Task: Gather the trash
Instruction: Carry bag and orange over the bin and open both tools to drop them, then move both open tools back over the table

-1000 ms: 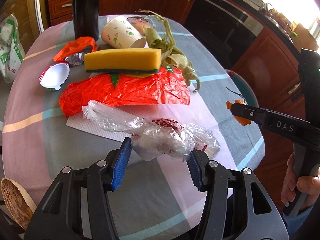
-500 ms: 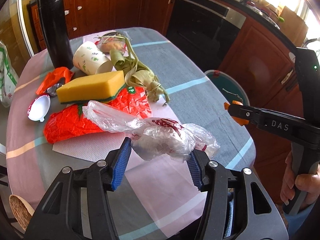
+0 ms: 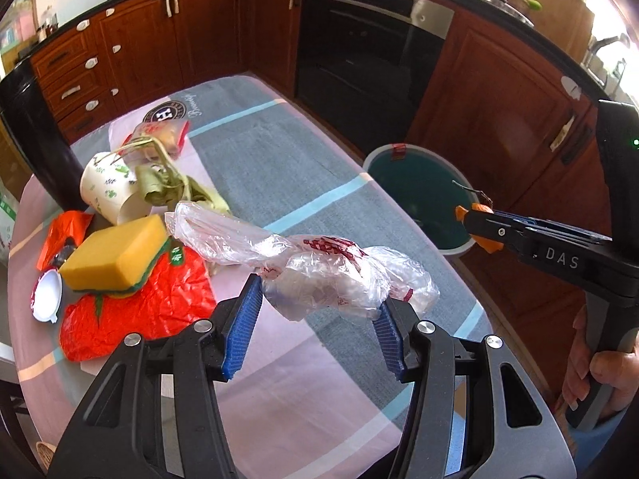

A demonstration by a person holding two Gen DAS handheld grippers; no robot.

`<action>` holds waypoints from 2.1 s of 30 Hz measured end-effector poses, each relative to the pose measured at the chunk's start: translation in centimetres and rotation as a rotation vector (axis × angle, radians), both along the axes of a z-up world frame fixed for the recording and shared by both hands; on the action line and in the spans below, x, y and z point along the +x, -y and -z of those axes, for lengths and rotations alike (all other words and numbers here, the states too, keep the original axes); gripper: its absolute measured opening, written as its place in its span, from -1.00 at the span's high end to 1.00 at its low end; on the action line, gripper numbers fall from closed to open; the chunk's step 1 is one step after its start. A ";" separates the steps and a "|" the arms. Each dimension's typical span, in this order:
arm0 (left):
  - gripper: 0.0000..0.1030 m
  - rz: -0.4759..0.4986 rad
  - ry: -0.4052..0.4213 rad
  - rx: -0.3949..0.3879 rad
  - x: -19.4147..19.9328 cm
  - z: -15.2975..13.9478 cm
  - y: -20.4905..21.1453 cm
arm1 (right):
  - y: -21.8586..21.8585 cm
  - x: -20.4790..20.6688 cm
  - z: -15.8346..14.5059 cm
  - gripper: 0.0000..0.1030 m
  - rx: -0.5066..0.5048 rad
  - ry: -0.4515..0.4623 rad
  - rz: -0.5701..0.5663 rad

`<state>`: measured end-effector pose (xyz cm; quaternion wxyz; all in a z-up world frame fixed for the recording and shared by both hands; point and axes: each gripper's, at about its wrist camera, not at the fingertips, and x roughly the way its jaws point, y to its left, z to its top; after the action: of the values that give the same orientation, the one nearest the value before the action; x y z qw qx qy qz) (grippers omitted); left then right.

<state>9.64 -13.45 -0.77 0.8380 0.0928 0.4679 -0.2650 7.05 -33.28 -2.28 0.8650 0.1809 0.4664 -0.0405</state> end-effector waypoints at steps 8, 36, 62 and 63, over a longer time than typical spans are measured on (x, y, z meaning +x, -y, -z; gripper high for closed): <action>-0.08 0.064 -0.019 0.039 1.6 0.8 6.2 | 5.4 -0.2 0.7 0.48 0.020 0.009 0.075; -0.78 0.235 -0.048 0.156 5.2 6.1 21.3 | 16.0 2.8 5.4 0.43 0.045 -0.103 0.201; -0.86 0.168 -0.096 0.112 4.3 5.5 14.8 | 12.0 4.1 6.0 -0.62 0.057 -0.191 0.173; -0.86 0.163 -0.093 0.110 4.1 5.3 14.2 | 11.6 4.0 5.9 -0.62 0.056 -0.191 0.169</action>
<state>13.75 -27.69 -6.11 0.7848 0.1640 0.5109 -0.3101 11.09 -44.89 -8.15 0.8047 0.2389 0.5306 -0.1173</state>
